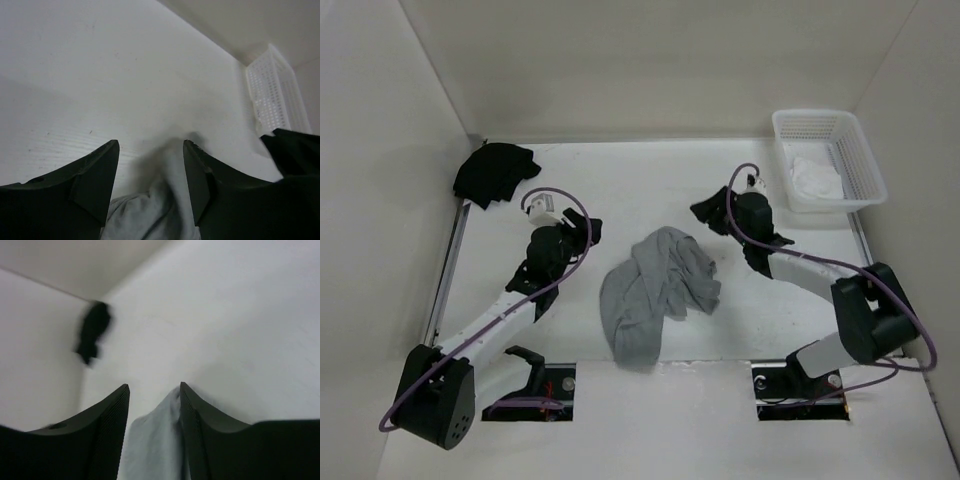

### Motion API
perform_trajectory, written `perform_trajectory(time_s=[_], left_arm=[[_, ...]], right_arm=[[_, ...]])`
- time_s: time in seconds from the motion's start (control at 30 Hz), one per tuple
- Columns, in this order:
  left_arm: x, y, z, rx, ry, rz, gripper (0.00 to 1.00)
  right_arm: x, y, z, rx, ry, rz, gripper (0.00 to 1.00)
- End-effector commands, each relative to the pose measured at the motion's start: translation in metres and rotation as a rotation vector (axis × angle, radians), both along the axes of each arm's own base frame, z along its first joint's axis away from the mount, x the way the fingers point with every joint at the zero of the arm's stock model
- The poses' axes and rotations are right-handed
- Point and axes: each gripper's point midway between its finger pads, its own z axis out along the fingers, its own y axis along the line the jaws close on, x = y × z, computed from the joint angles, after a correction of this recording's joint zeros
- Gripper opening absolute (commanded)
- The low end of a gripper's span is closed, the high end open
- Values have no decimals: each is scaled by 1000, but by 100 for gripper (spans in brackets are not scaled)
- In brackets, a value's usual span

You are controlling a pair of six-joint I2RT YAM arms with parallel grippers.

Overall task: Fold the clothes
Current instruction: Move the tank top to the center of the board, then flatten the tank top out

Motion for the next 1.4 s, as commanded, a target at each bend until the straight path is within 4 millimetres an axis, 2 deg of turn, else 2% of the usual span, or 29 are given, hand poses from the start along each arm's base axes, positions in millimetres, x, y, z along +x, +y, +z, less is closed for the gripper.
perform_trajectory(time_s=[0.0, 0.07, 0.1, 0.17, 0.2, 0.23, 0.3, 0.37, 0.4, 0.43, 0.47, 0.53, 0.6, 0.73, 0.97, 1.07, 1.2, 1.37], left_arm=[[-9, -1, -38, 54, 98, -16, 53], [-13, 1, -53, 85, 136, -19, 53], [-16, 1, -62, 103, 159, -21, 51], [-24, 0, -82, 149, 218, -38, 45], [-30, -2, -93, 182, 257, -54, 41], [-39, -4, -104, 225, 298, -71, 32], [-51, -19, -106, 264, 303, -124, 24], [-64, -47, -92, 304, 241, -228, 23], [-70, -62, -84, 329, 205, -280, 24], [-80, -85, -71, 366, 152, -347, 29], [-85, -100, -66, 383, 125, -385, 33], [-87, -121, -64, 404, 117, -429, 40], [-80, -129, -73, 411, 152, -426, 41], [-58, -128, -84, 401, 172, -369, 44], [-24, -127, -89, 322, 177, -299, 43], [-20, -133, -91, 318, 177, -306, 42], [-19, -155, -86, 234, 167, -368, 41], [-17, -161, -82, 205, 168, -383, 40]], right_arm=[[4, -13, 32, 43, -96, -32, 55], [-9, -12, 21, -13, -72, -22, 56], [-14, -12, 15, -33, -57, -24, 53], [-42, -8, -21, -114, 35, 2, 26], [-67, -4, -47, -175, 100, 34, 7], [-83, -5, -61, -219, 140, 43, 4], [-104, -8, -79, -279, 182, 39, 7], [-127, -9, -94, -351, 223, 61, 23], [-136, -11, -99, -373, 241, 67, 28], [-148, -11, -105, -385, 261, 77, 34], [-154, -14, -110, -377, 271, 65, 36], [-162, -20, -114, -340, 280, 46, 39], [-167, -20, -110, -306, 273, 58, 40], [-179, -12, -110, -295, 275, 109, 45], [-181, -3, -112, -287, 262, 138, 46], [-182, -4, -118, -298, 270, 141, 46], [-179, -9, -131, -325, 300, 121, 52], [-179, -10, -143, -362, 336, 121, 59]])
